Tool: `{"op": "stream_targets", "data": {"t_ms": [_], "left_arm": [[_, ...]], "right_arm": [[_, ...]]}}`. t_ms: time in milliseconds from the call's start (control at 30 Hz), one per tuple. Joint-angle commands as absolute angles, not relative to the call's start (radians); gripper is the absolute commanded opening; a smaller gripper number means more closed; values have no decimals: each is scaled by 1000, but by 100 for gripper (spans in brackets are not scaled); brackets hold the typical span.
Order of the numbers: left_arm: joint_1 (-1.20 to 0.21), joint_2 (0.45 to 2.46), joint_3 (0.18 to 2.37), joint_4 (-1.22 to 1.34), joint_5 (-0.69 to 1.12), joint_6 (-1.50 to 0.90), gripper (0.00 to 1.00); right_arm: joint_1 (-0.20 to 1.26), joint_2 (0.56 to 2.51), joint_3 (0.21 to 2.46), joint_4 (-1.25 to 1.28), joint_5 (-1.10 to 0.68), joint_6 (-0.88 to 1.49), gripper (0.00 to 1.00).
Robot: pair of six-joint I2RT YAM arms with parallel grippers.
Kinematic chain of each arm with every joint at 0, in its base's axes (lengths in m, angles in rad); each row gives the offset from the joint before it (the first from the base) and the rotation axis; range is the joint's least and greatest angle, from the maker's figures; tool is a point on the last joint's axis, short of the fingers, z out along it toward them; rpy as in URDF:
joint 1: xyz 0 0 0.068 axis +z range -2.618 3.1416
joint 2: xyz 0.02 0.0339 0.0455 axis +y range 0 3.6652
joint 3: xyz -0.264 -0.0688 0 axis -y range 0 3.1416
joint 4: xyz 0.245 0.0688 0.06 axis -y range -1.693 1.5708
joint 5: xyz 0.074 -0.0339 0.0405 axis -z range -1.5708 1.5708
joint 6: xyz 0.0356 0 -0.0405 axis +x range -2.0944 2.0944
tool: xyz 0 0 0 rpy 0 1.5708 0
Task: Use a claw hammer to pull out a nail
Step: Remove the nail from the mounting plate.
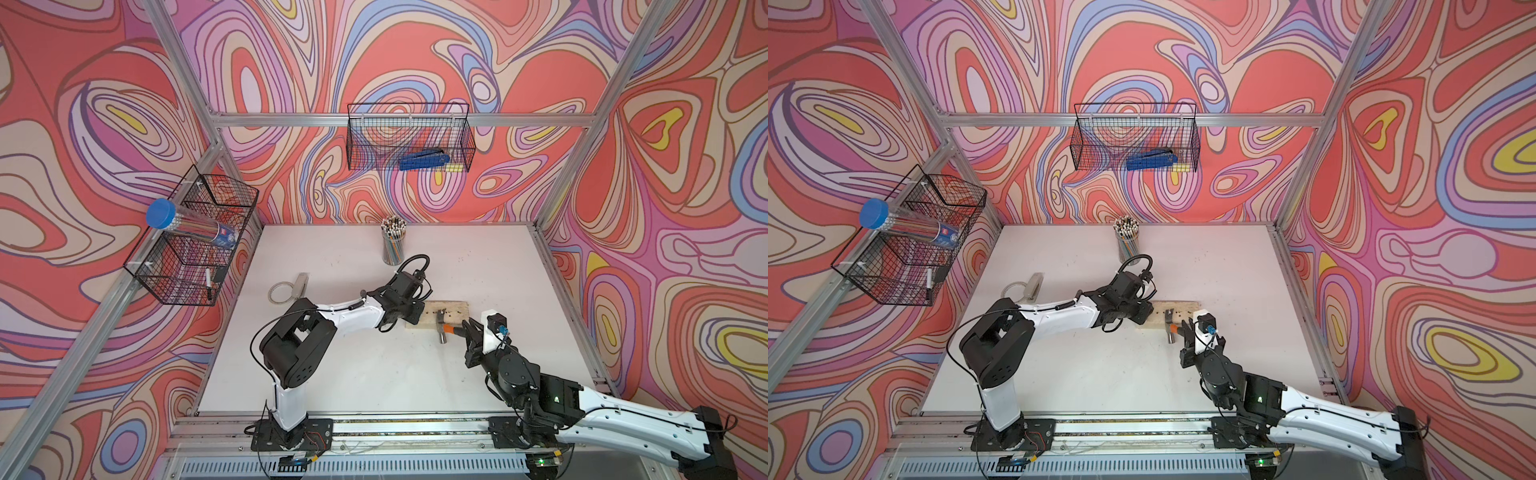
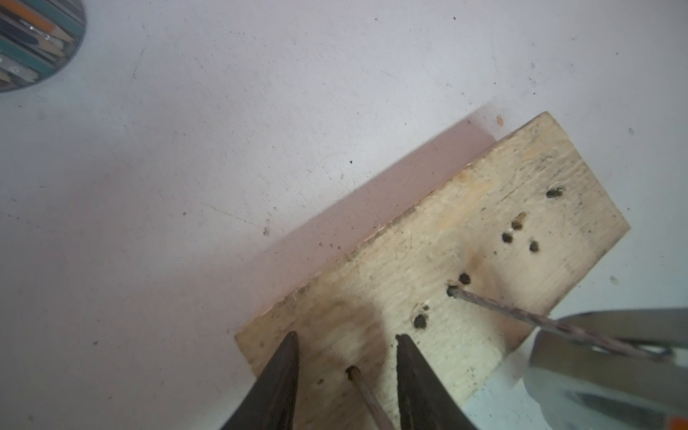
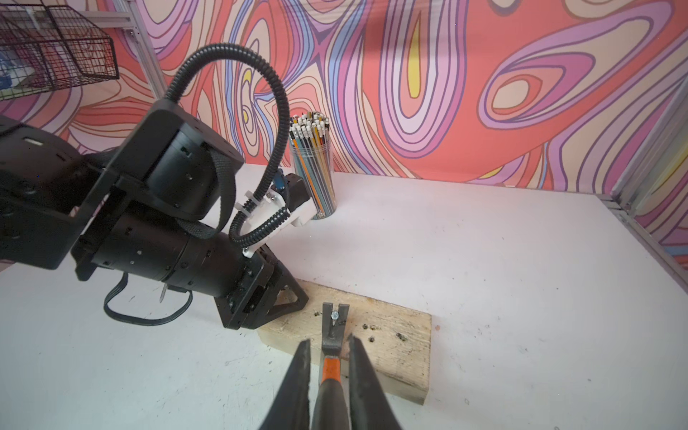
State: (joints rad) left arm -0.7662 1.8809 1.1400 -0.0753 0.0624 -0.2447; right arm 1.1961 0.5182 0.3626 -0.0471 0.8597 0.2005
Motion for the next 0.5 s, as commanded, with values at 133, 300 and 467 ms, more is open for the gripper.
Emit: {"op": "stream_targets", "data": {"t_ms": [133,300,467], "left_arm": [[-758,2040,1028,-425,43,-294,45],[-759,1984,1022,-395,34,-315,50],[-758,1897,1068,-386,40,-297,52]], "right_arm": [[1203,438,437,-7,895,122,0],[1202,483,535,-129,908,147,0],[1202,594,665,-279,949,181,0]]}}
